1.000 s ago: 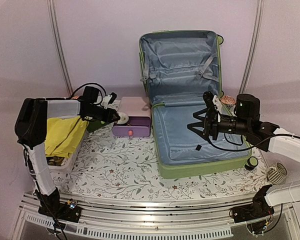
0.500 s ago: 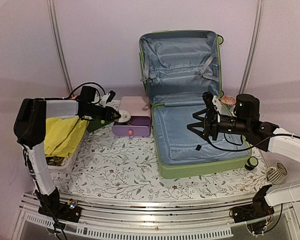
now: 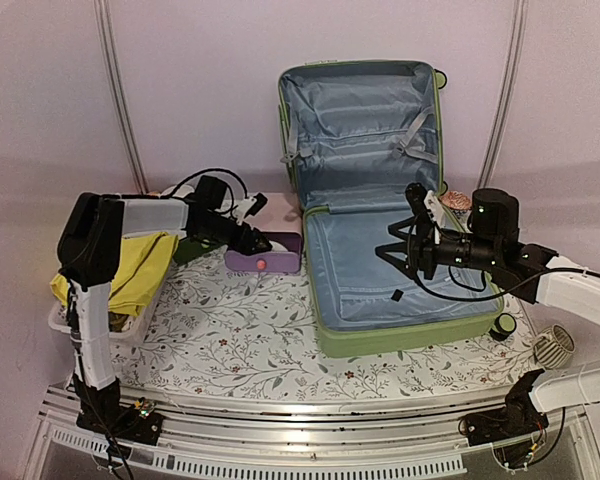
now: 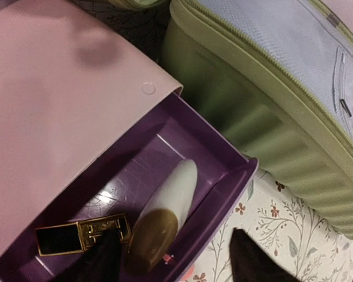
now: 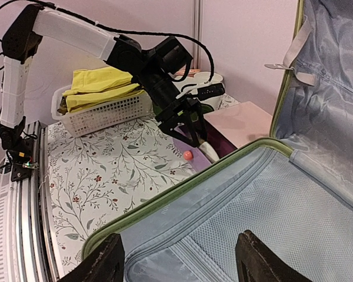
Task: Open, take out, and arrange the luggage
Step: Place the makeup in the drawer.
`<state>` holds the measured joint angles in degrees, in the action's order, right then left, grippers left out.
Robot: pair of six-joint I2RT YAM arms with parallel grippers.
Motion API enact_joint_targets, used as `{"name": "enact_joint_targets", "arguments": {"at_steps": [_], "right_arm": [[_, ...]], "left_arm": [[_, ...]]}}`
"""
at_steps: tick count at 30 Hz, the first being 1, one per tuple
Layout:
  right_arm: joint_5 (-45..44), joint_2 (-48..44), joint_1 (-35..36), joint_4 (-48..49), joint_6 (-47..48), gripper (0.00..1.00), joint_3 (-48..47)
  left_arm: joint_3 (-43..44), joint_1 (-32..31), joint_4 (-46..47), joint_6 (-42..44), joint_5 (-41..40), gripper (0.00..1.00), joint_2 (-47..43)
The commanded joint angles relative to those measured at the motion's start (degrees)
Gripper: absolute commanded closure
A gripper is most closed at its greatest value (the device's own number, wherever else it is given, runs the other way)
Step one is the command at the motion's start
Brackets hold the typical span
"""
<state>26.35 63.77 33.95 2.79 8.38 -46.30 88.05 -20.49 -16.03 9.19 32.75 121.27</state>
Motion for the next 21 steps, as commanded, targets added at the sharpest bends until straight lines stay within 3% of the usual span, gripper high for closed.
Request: {"name": "enact_joint_targets", "arguments": {"at_steps": [1, 7, 10, 14, 15, 17, 19, 21], "right_arm": [[-3.2, -1.2, -0.3, -1.0, 0.3, 0.33, 1.0], [-6.4, -1.2, -0.3, -1.6, -0.4, 0.33, 1.2], [-12.3, -2.0, -0.3, -1.9, -3.7, 0.3, 1.3], [-21.9, -3.1, -0.4, -4.3, -10.6, 0.22, 0.7], [-23.6, -3.4, -0.5, -5.3, -12.0, 0.14, 0.4], [-23.1, -3.8, -1.0, -8.9, -13.8, 0.0, -0.2], [-22.7, -3.8, -1.1, -12.3, -12.8, 0.01, -0.9], [-24.6, -3.7, -1.2, -15.7, -13.5, 0.01, -1.7]], "left_arm": [[2.1, -0.5, -2.1, 1.9, -4.4, 0.03, -2.4], [1.4, -0.7, -2.1, 0.6, -6.6, 0.02, -7.8], [-1.6, -1.0, -0.1, -0.1, -7.7, 0.02, -14.2], [-12.1, -1.2, 11.5, -3.3, -9.2, 0.02, -24.5], [-15.6, -1.1, 14.4, -4.3, -10.2, 0.02, -27.5], [-22.4, -1.1, 19.3, -8.3, -14.4, 0.02, -34.0], [-26.2, -0.5, 20.6, -16.6, -21.6, 0.02, -38.2], [-28.6, 1.2, 20.5, -23.7, -21.0, 0.02, -40.6]]}}
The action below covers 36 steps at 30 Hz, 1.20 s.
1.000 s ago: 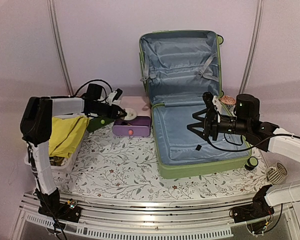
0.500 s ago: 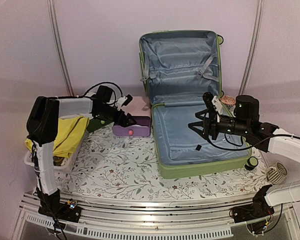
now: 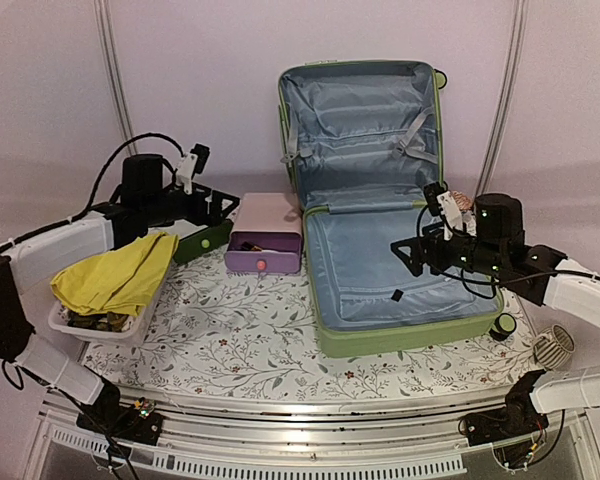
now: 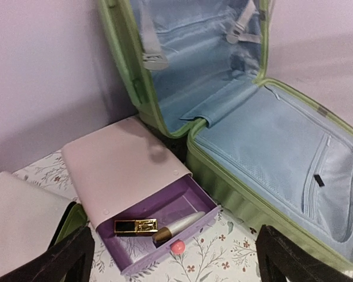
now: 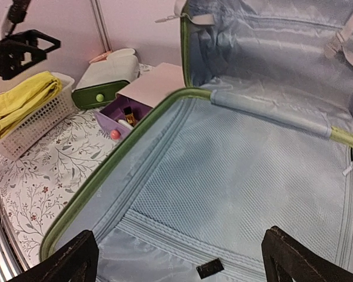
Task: Open, take out, and arrange the luggage
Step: Place the makeup in the drawer, then close the drawer in the storage box.
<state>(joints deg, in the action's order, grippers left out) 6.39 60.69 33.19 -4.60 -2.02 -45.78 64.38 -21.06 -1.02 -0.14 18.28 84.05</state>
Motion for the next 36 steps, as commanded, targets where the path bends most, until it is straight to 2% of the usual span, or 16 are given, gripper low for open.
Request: {"name": "enact_joint_targets", "arguments": {"at_steps": [1, 3, 5, 8, 10, 14, 17, 21, 26, 36], "right_arm": [[-6.1, -0.7, -0.4, -9.6, -4.2, 0.01, -2.2], [-7.1, -1.0, -0.5, -11.2, -5.5, 0.01, -2.2], [-7.0, -0.6, -0.5, -13.1, -6.0, 0.01, -2.8], [-7.9, 1.9, -0.5, -17.8, -7.6, 0.0, -5.4], [-9.2, 4.5, -0.5, -22.0, -8.8, 0.03, -7.6], [-6.8, 10.9, -0.5, -32.1, -10.5, 0.08, -13.3], [-6.5, 14.6, -0.5, -36.2, -10.6, 0.11, -16.5], [-8.0, 15.0, -0.5, -35.5, -10.6, 0.11, -16.3], [-8.2, 13.9, -0.4, -32.7, -10.9, 0.11, -15.1], [-15.6, 10.3, -0.7, -23.5, -13.8, 0.1, -10.8]], "left_arm": [[-6.0, 2.7, 5.5, -16.4, -4.8, 0.02, -3.9], [-8.2, 3.6, 6.3, -17.9, 1.5, 0.03, -4.2], [-10.2, 3.6, 7.7, -18.0, 6.7, 0.11, -3.4], [-11.5, 3.5, 7.6, -19.9, 9.9, 0.23, -0.6], [-12.1, 2.6, 7.7, -21.1, 10.6, 0.28, 1.6], [-11.8, -1.1, 8.9, -22.3, 10.1, 0.3, 6.6], [-10.2, -3.7, 8.9, -22.2, 8.8, 0.28, 10.3], [-7.7, -5.1, 8.7, -24.9, 5.4, 0.31, 16.0], [-5.7, -5.1, 12.5, -28.6, 4.2, 0.5, 22.7], [5.6, -3.8, 15.4, -28.6, -3.4, 0.51, 35.6]]}}
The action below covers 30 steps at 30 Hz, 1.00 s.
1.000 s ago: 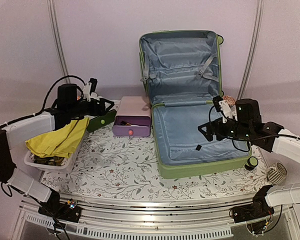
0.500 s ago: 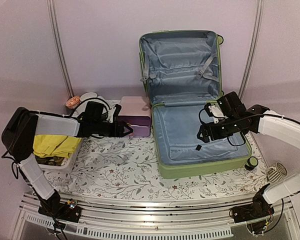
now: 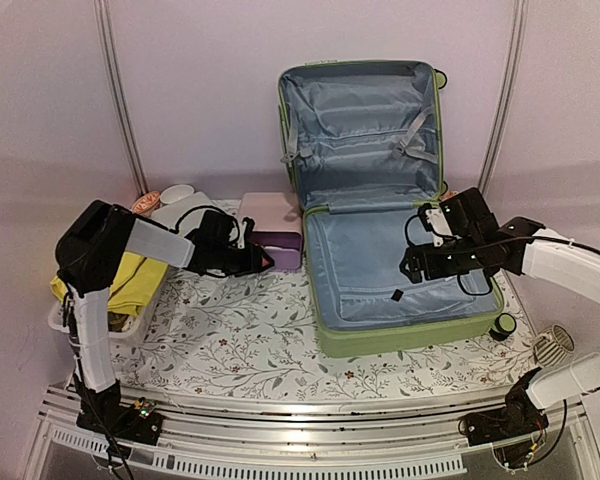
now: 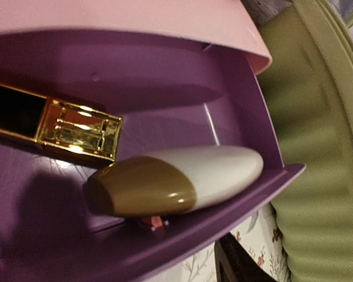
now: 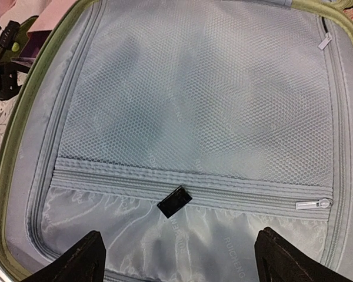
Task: Open, take out, and arrange the luggage
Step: Close the drawer in the storage box.
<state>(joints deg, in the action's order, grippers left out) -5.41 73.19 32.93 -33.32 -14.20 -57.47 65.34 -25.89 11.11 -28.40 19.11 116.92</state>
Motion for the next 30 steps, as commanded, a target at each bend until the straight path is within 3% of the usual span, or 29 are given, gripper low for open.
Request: {"name": "enact_joint_targets", "arguments": {"at_steps": [1, 4, 11, 16, 20, 24, 27, 30], "right_arm": [[-4.2, -2.4, -0.5, 5.7, -1.6, 0.1, 1.0], [-4.6, -3.2, -0.7, 7.8, -1.5, 0.09, 1.9], [-0.6, -10.3, -3.9, 25.1, -0.4, 0.0, 13.2], [2.2, -9.5, -10.9, 27.3, 0.9, 0.01, 12.1], [2.5, -10.2, -17.2, 30.2, 1.3, 0.01, 11.2], [-1.1, -14.0, -20.8, 38.1, 0.3, 0.01, 15.0], [-5.9, -18.5, -21.2, 46.3, 1.9, 0.01, 20.5], [-4.8, -21.9, -21.2, 54.8, 8.0, 0.01, 26.8]], "left_arm": [[5.7, 1.3, 3.9, -0.4, -4.6, 0.49, 3.5], [7.6, 1.8, 7.7, -0.9, -4.8, 0.47, 6.2], [16.1, 2.9, 10.1, -2.3, -2.3, 0.38, 13.2], [17.0, 3.3, 9.9, -2.3, 0.0, 0.27, 13.1], [9.5, 3.4, 12.1, -0.2, 0.8, 0.15, 5.1], [0.6, 3.5, 11.0, 4.0, -0.1, 0.03, -8.7], [-6.2, 3.4, 8.1, 7.4, -2.8, 0.02, -18.8], [-12.5, 3.4, 6.0, 12.1, -7.1, 0.02, -28.9]]}}
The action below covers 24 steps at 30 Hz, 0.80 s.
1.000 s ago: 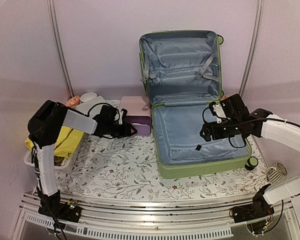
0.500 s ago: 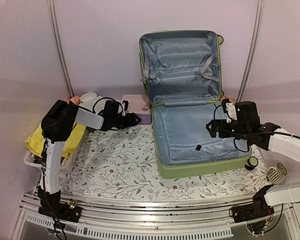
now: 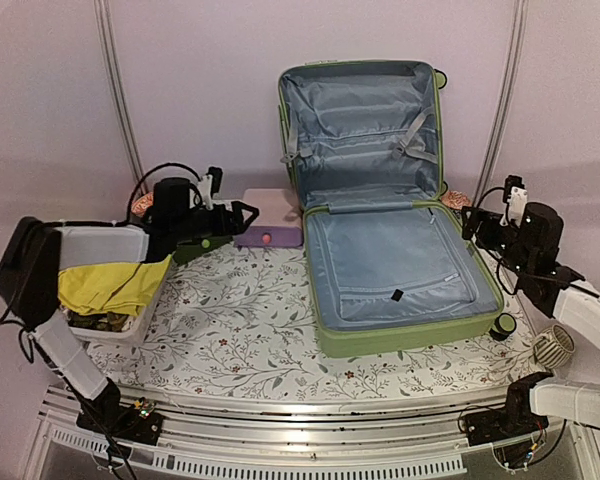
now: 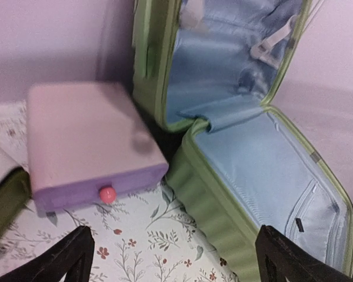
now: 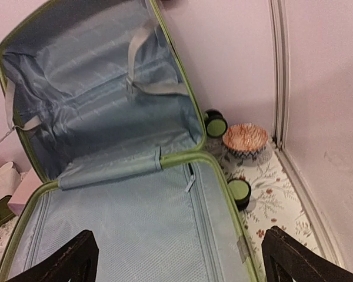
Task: Open, take out, and arrange the luggage
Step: Close the drawer in the storage box, then reset both arms
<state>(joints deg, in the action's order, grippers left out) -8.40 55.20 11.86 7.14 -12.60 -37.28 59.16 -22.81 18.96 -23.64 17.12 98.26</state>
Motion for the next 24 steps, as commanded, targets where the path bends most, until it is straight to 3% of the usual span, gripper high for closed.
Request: {"name": "enact_joint_targets", "arguments": {"at_steps": [1, 7, 13, 19, 24], "right_arm": [[-0.4, -4.5, -0.2, 17.3, 8.9, 0.01, 9.2], [5.7, -4.0, -0.2, 34.6, 20.1, 0.0, 19.8], [3.2, 2.0, -0.6, 38.2, 24.0, 0.0, 19.5], [4.8, 10.5, -2.1, 45.0, 23.6, 0.02, 20.9], [5.4, 15.4, -2.4, 49.8, 23.6, 0.02, 21.9]], "left_arm": [[-8.9, 0.3, -1.9, 10.0, -7.0, 0.02, -14.6], [-26.8, 0.3, 10.1, 20.7, -23.3, 0.02, -31.2], [-36.6, 3.3, 14.9, 27.7, -34.4, 0.02, -38.9], [-45.4, 11.0, 23.5, 26.7, -33.6, 0.02, -40.0], [-49.1, 14.9, 35.5, 24.8, -27.9, 0.02, -33.1]]}}
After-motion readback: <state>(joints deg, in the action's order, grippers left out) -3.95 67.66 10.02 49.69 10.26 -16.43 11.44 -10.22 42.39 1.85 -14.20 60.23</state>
